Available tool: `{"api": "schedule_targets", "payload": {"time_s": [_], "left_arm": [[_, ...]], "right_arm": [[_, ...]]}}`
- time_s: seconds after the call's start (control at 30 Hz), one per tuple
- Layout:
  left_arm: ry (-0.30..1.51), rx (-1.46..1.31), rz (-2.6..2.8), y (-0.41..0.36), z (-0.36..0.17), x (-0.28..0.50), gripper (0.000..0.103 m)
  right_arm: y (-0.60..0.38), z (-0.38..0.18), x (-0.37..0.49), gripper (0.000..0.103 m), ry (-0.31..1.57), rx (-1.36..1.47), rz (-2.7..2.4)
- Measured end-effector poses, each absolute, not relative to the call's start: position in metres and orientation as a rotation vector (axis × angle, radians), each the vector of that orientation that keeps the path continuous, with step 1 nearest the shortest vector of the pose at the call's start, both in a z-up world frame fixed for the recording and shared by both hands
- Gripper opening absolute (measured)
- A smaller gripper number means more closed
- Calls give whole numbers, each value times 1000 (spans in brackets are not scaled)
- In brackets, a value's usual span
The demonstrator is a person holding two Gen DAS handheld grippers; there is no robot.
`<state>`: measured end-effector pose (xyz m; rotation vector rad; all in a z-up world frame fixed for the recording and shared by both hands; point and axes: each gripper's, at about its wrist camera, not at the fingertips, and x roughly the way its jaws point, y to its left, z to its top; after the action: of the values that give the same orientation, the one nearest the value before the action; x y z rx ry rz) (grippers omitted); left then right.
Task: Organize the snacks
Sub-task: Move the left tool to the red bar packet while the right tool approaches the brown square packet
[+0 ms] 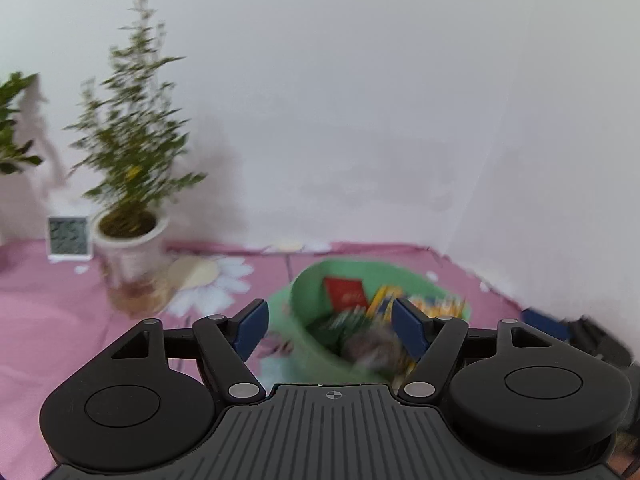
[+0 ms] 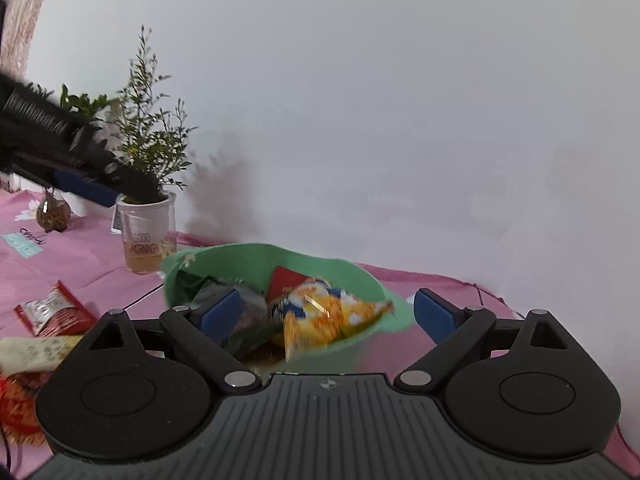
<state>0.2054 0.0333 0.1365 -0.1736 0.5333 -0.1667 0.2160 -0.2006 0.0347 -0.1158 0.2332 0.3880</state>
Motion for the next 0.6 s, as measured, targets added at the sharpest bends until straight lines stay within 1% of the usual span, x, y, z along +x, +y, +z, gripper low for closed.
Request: {"api": "schedule_targets", "payload": {"time_s": [0.07,0.2,0.3,0.33,0.43,0.6], "left_arm": [[559,-173,-161,38,124,191,103],[654,-208,-167,38,91,179,103],[719,-220,-174,30,70,179,103],[730,-220,-180,27,66,179,103],[754,-186,-192,16,56,183,103],[784,-107,-186,-3,42,195,103]], "right_arm": [[-210,28,205,95,254,-92,390],[-214,4,206,95,386,-75,421],[-202,-13,212,92,493,-126,452],[-200,-17,212,89,504,-144,462],[-190,-23,217,85,524,-178,478],[-179,-25,238,85,554,-189,497]]}}
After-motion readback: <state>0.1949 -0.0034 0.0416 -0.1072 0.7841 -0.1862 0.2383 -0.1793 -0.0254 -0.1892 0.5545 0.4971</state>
